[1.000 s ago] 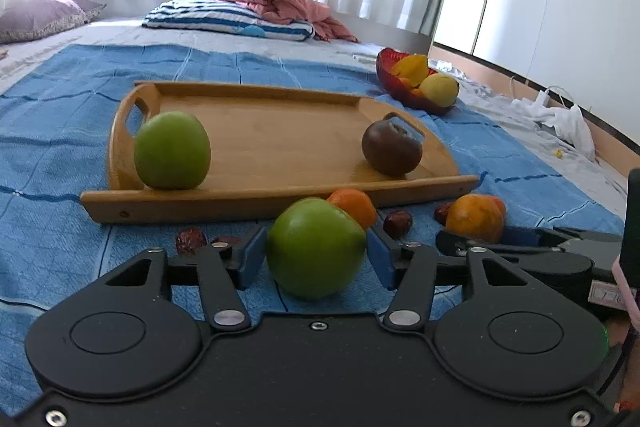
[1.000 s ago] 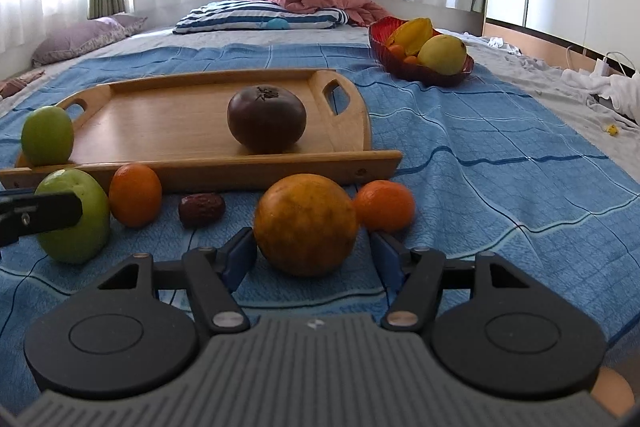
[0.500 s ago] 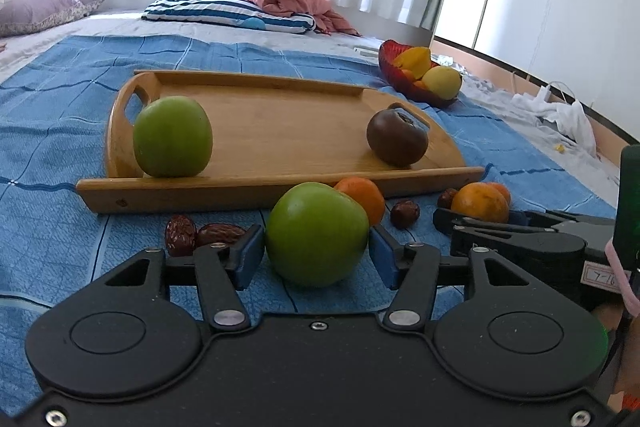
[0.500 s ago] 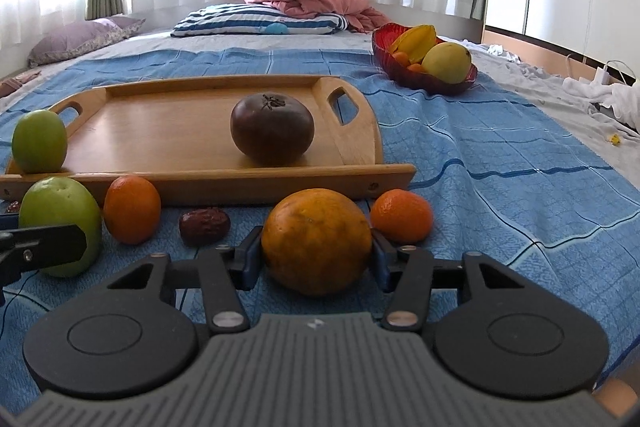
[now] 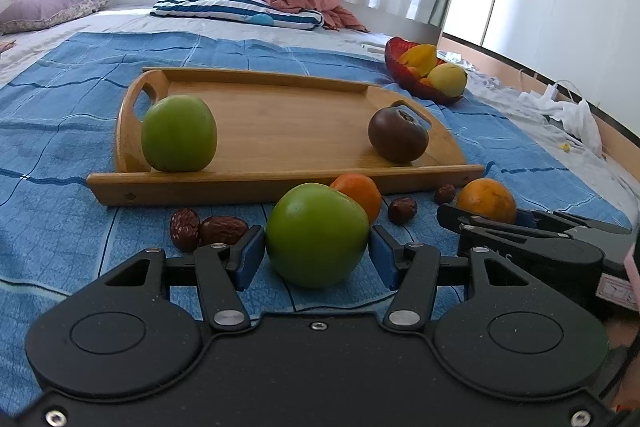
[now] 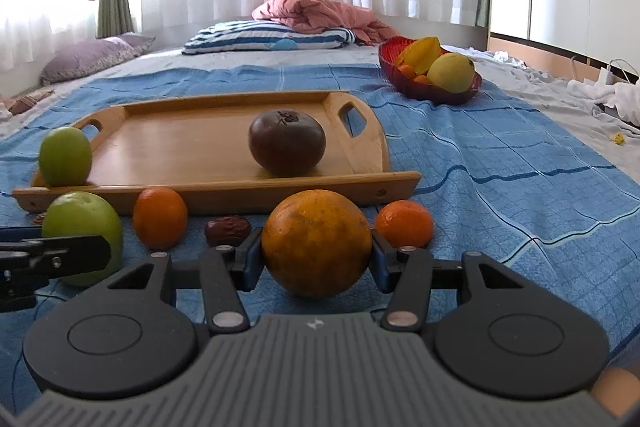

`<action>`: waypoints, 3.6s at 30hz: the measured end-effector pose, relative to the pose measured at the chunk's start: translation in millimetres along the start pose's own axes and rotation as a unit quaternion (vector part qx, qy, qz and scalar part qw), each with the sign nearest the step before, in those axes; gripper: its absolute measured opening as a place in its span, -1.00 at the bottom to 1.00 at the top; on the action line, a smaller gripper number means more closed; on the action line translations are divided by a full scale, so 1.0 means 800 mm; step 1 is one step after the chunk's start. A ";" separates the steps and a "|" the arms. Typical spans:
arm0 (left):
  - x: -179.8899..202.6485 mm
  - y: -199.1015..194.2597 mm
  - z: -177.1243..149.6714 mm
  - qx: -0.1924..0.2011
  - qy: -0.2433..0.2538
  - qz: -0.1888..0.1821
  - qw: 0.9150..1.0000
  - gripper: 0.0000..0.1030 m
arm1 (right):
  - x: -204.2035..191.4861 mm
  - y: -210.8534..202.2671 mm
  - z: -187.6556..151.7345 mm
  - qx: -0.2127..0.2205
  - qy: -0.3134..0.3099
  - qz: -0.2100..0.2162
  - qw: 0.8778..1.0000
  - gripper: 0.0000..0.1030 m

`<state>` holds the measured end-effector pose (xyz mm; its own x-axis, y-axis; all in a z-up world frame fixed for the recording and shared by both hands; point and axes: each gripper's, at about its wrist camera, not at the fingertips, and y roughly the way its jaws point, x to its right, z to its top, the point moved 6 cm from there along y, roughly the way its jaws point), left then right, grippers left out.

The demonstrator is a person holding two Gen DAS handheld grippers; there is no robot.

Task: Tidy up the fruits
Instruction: 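Grasp the second green apple with the left tool while the right tool grasps the large orange, then carry the green apple and orange over the wooden tray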

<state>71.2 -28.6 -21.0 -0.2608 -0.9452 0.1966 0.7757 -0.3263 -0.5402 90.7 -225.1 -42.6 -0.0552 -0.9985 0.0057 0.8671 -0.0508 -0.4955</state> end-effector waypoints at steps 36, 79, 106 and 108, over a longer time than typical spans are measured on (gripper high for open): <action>-0.017 -0.046 0.050 0.031 -0.016 0.065 0.997 0.06 | -0.017 -0.013 0.043 0.025 0.013 0.052 0.998 0.08; -0.129 0.109 0.184 -0.055 -0.079 0.128 0.987 0.06 | -0.007 0.170 0.179 -0.123 0.010 0.078 0.989 0.08; -0.143 0.139 0.161 -0.084 -0.087 0.145 0.982 0.06 | -0.031 0.218 0.152 -0.186 -0.005 0.065 0.980 0.08; -0.143 0.138 0.160 -0.083 -0.086 0.144 0.982 0.06 | -0.031 0.219 0.149 -0.189 -0.005 0.064 0.980 0.08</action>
<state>260.1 45.0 2.1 0.0692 -0.9872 0.1438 0.6953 -0.0556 -0.7166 303.2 -212.0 -25.9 0.0490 -0.9963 -0.0704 0.6214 0.0856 -0.7788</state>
